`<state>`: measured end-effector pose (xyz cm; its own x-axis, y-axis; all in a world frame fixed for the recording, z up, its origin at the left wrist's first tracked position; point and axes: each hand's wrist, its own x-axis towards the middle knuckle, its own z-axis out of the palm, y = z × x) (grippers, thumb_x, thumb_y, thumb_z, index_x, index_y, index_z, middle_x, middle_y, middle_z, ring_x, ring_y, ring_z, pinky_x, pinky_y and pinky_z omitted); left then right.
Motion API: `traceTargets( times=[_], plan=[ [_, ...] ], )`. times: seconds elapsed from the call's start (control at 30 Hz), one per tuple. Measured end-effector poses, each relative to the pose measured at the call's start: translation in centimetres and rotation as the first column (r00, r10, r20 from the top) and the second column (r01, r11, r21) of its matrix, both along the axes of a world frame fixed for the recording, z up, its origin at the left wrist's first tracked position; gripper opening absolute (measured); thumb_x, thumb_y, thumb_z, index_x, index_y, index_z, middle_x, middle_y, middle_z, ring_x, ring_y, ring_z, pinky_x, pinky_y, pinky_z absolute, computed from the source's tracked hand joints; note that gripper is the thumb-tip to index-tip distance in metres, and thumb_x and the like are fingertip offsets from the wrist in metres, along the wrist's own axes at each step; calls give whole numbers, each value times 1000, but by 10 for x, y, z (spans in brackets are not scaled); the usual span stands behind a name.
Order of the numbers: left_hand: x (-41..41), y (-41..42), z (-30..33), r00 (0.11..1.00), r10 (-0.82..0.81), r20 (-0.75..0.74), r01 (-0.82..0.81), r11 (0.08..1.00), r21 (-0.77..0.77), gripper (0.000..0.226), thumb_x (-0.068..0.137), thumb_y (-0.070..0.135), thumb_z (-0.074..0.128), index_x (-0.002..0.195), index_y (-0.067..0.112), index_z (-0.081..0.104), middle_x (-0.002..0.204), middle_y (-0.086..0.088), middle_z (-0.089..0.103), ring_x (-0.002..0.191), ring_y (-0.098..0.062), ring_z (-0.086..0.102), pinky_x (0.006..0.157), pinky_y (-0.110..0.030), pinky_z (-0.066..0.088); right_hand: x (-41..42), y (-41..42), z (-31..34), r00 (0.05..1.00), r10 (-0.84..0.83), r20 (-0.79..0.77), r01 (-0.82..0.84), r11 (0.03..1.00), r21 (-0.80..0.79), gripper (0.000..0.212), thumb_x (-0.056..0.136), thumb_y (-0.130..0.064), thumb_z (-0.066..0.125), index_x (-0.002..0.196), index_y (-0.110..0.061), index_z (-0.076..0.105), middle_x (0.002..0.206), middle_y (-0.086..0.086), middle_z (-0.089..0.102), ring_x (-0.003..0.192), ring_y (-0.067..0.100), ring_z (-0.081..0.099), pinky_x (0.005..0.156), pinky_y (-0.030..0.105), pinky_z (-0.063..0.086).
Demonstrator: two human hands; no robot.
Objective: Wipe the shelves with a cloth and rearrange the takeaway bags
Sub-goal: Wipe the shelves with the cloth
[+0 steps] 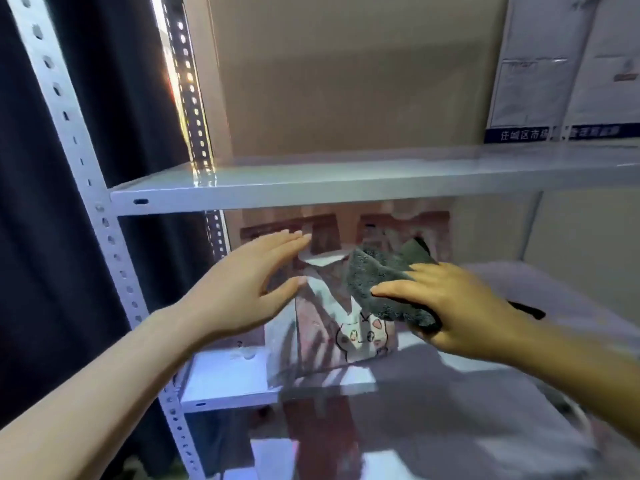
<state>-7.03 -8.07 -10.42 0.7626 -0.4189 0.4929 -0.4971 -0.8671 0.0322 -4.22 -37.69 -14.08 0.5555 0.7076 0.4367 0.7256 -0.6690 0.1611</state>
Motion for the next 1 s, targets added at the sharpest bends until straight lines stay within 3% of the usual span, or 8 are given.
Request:
traceTargets(
  times=[0.2, 0.37, 0.47, 0.57, 0.7, 0.8, 0.9, 1.0],
  plan=[
    [23, -67, -70, 961, -92, -261, 96, 995, 5, 62, 92, 55, 38, 147, 27, 34, 153, 10, 33, 140, -10, 31, 106, -15, 17, 14, -80, -98, 918, -262, -298, 301, 949, 91, 56, 85, -24, 63, 136, -38, 45, 119, -4, 61, 104, 20, 55, 77, 32, 45],
    [50, -154, -133, 891, -100, -442, 149, 986, 78, 63, 92, 51, 35, 146, 19, 34, 152, 0, 36, 139, -18, 33, 110, -22, 23, 47, -142, -147, 862, -380, -334, 418, 907, 47, 56, 84, -16, 59, 138, -28, 46, 123, 5, 62, 106, 30, 57, 85, 38, 48],
    [74, -205, -162, 877, -58, -477, 126, 986, 113, 59, 96, 49, 32, 145, 16, 35, 149, -4, 40, 136, -22, 36, 110, -30, 29, 69, -171, -168, 854, -392, -342, 426, 904, 25, 55, 82, -23, 51, 136, -25, 47, 126, 6, 61, 109, 32, 57, 88, 38, 46],
    [97, -248, -189, 834, -13, -551, 70, 994, 82, 54, 100, 42, 35, 147, 16, 31, 153, -4, 34, 139, -20, 31, 113, -30, 24, 86, -194, -190, 838, -377, -394, 388, 920, -57, 56, 77, -33, 40, 133, -30, 48, 127, 1, 60, 114, 30, 54, 94, 39, 40],
    [122, -296, -221, 800, 99, -592, -15, 989, 146, 58, 100, 49, 30, 147, 15, 31, 156, -8, 28, 142, -23, 25, 115, -37, 19, 109, -222, -206, 854, -266, -448, 282, 959, -32, 54, 81, -32, 49, 135, -30, 46, 137, 0, 54, 120, 30, 52, 97, 44, 42],
    [134, -326, -237, 801, 179, -571, -118, 983, 143, 65, 99, 54, 24, 151, 17, 21, 160, -6, 13, 148, -20, 9, 119, -43, 8, 125, -251, -205, 859, -239, -453, 261, 965, -13, 53, 84, -33, 52, 137, -28, 45, 144, 1, 47, 126, 30, 47, 101, 46, 40],
    [148, -348, -248, 805, 198, -559, -157, 980, 120, 69, 98, 58, 21, 152, 15, 18, 161, -7, 11, 148, -21, 7, 118, -42, 6, 143, -289, -202, 808, -231, -543, 284, 959, 14, 59, 79, -37, 49, 138, -30, 45, 148, -2, 42, 131, 28, 42, 103, 46, 39],
    [162, -367, -255, 817, 245, -522, -219, 969, 112, 81, 91, 67, 17, 148, 9, 26, 157, -11, 21, 146, -24, 16, 116, -44, 13, 158, -324, -200, 715, -205, -668, 331, 941, 66, 63, 70, -43, 45, 133, -37, 48, 143, -5, 46, 125, 26, 44, 96, 38, 40]
  ],
)
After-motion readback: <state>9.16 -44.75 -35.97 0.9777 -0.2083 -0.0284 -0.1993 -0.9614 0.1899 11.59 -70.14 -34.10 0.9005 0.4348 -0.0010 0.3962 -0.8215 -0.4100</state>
